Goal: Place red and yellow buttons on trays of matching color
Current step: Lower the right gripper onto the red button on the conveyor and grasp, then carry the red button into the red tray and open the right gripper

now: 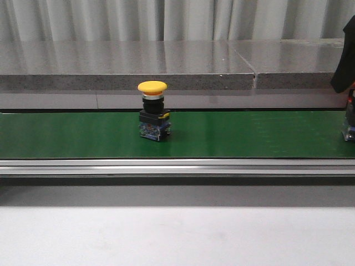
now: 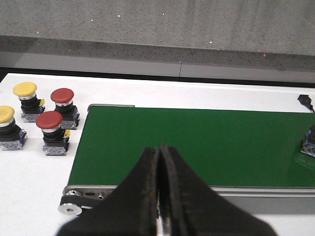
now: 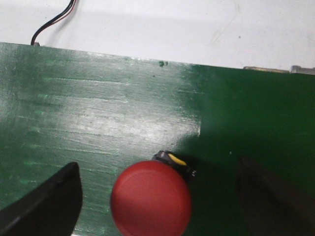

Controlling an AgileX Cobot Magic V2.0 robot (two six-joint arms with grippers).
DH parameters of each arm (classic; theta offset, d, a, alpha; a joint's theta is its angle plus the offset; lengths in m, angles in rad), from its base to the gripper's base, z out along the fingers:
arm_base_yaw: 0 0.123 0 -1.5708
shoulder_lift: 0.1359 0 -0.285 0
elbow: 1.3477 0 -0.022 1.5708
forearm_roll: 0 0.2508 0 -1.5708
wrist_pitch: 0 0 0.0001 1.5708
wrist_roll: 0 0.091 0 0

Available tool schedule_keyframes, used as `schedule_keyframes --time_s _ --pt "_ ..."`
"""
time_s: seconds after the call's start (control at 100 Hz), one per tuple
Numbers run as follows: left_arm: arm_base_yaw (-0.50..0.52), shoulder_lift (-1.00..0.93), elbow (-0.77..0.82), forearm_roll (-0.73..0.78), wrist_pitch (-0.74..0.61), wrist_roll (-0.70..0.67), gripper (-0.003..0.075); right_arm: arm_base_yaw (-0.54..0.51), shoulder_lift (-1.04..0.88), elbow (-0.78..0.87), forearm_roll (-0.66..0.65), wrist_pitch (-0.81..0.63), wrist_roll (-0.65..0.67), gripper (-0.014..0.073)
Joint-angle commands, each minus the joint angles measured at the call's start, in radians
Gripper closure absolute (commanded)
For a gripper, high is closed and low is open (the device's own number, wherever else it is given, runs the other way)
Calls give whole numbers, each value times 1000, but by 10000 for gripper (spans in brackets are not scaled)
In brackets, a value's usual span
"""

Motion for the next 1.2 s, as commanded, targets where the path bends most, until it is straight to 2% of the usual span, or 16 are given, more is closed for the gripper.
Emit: schedule_keyframes --time_s 0.0,0.13,0.23,0.4,0.62,0.89,1.19 --pt "-5 6 -26 -5 -69 2 739 -2 -21 -32 24 -20 -11 57" --pt "-5 6 -26 -5 -69 2 739 -2 -20 -32 24 5 -11 284" --pt "-5 6 -26 -5 -69 2 739 -3 -20 -32 24 20 -11 369" --pt "-5 6 -26 -5 -69 2 739 -5 -20 -55 24 38 -11 372" --pt "-5 6 -26 -5 -69 2 739 -55 -20 -187 20 132 -11 372" --pt "-5 6 -26 -5 -69 2 739 -251 -20 -323 20 168 1 372" --pt "-5 6 -26 -5 -69 2 739 -491 56 -334 35 74 53 372"
